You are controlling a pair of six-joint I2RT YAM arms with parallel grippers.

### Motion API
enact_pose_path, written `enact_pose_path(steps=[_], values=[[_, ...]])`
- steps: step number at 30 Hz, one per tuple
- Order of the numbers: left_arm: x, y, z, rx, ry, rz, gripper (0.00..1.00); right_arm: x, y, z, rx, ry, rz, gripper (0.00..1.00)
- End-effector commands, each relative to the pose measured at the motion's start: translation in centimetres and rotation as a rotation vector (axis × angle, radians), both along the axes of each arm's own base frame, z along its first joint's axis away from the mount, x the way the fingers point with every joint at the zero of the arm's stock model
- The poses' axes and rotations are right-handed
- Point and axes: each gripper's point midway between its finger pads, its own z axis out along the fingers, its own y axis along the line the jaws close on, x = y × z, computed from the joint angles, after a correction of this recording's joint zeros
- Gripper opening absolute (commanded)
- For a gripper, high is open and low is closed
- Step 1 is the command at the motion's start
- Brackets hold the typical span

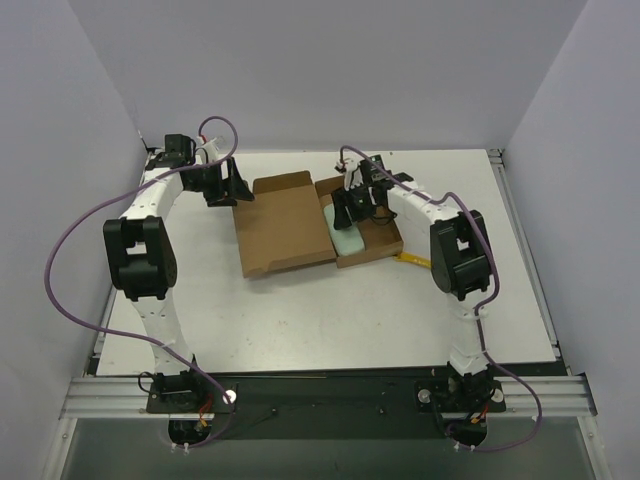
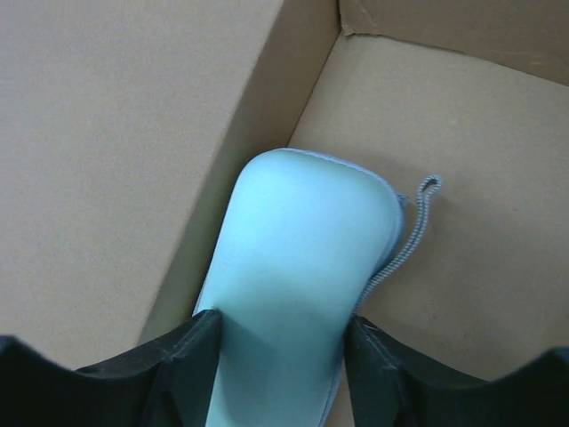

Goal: Unpack the express box

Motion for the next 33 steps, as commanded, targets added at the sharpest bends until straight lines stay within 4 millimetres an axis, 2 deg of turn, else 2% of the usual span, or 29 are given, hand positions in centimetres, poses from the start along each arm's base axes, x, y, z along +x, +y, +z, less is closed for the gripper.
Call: enact_pose_path(steps=[1,8,11,14,15,16,21,22,28,33], values=[[0.2,-0.5,1.3,-0.005,-0.053,-0.023,0.83,-1.5,-2.0,3.4,0.008,-0.003,0.035,0.46],[0.5,-0.8,1.4,0.002,-0.061,-0.031,0.83,-0.9,-2.8,7.1,0.055,-0.059,0.011,0.39],[0.4,-1.1,1.2,0.001,-0.058,-0.035,0.83,-0.8,-3.0,7.8,0.065,-0.075,0.017,0.31],[0.3,-1.4,1.1,-0.001,-0.052,-0.041,0.82,-1.1,-3.0,7.2,0.057,-0.065,0.041,0.28],[0.3,-1.4,1.1,-0.001,-0.052,-0.043,0.83,-0.9,-3.3,6.9,0.04,-0.063,0.025,0.32],[0.3,-1.5,1.2,-0.001,-0.058,-0.045,0.82,-0.7,-3.6,6.5,0.025,-0.059,0.005,0.46],[0.2,-1.5,1.5,0.004,-0.065,-0.048,0.82,-1.0,-3.8,4.6,0.016,0.008,-0.062,0.77],[0.1,-1.4,1.4,0.007,-0.067,-0.05,0.82,-1.2,-3.5,4.1,0.032,0.031,-0.052,1.0],[-0.1,-1.3,1.3,0.02,-0.064,-0.049,0.83,-2.0,-2.6,1.3,-0.053,0.064,0.009,1.0],[-0.1,-1.2,1.1,0.026,-0.058,-0.047,0.83,-3.1,-3.3,-1.5,-0.178,0.128,0.039,1.0]])
